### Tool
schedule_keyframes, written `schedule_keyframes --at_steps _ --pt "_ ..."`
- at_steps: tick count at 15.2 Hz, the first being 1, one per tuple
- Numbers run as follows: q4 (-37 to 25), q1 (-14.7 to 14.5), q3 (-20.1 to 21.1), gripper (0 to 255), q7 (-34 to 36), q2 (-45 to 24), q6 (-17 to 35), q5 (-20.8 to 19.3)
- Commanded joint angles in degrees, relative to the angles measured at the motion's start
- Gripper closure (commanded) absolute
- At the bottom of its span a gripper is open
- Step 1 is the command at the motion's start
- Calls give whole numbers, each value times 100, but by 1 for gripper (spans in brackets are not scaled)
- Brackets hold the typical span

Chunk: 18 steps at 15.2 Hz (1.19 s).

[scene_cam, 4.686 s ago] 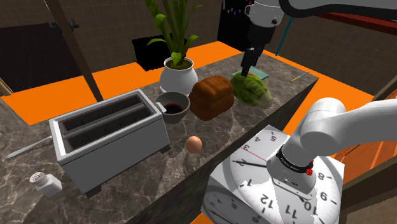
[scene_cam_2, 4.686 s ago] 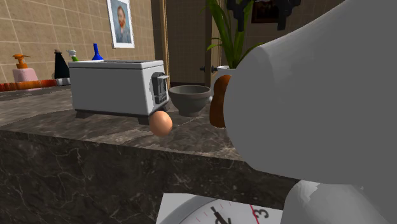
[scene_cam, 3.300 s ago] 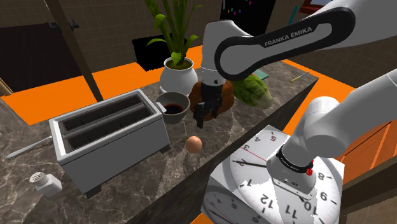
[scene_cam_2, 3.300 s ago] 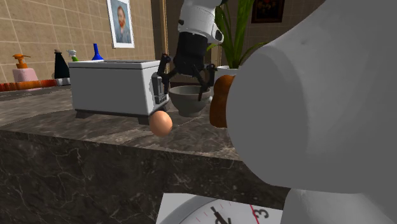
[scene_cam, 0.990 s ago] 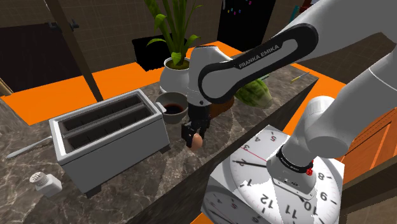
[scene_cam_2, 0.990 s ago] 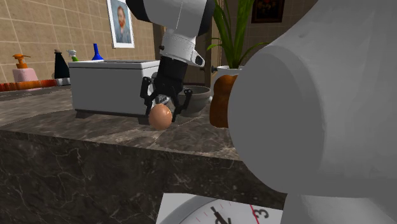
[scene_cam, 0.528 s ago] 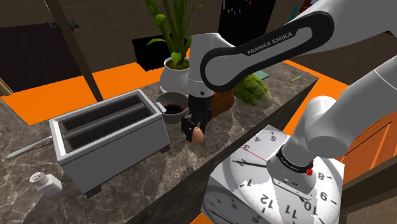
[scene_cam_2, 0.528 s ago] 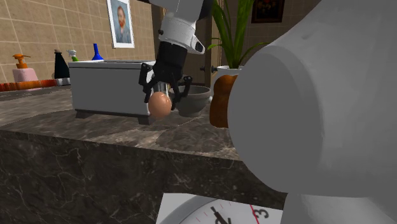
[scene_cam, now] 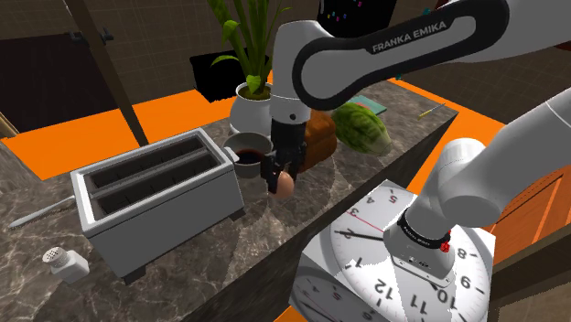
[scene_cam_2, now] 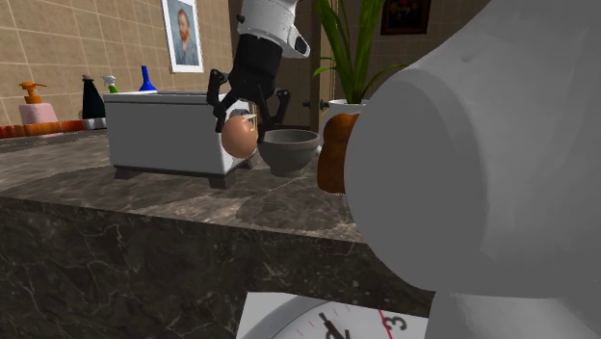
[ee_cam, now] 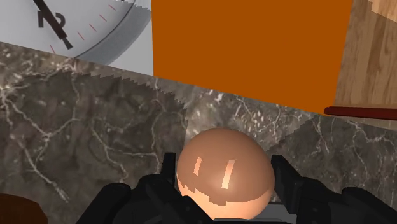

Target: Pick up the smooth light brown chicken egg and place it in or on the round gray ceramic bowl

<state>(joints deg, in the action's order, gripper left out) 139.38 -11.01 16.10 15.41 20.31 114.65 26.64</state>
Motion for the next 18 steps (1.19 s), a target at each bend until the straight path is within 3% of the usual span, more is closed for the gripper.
schedule_keyframes --at_steps 1,13,18 --pt "-94 5 -20 255 48 72 -162 -24" --pt "-766 44 -137 255 305 312 -1044 -160" --pt "-1602 308 -382 255 -9 -556 -1145 -481"
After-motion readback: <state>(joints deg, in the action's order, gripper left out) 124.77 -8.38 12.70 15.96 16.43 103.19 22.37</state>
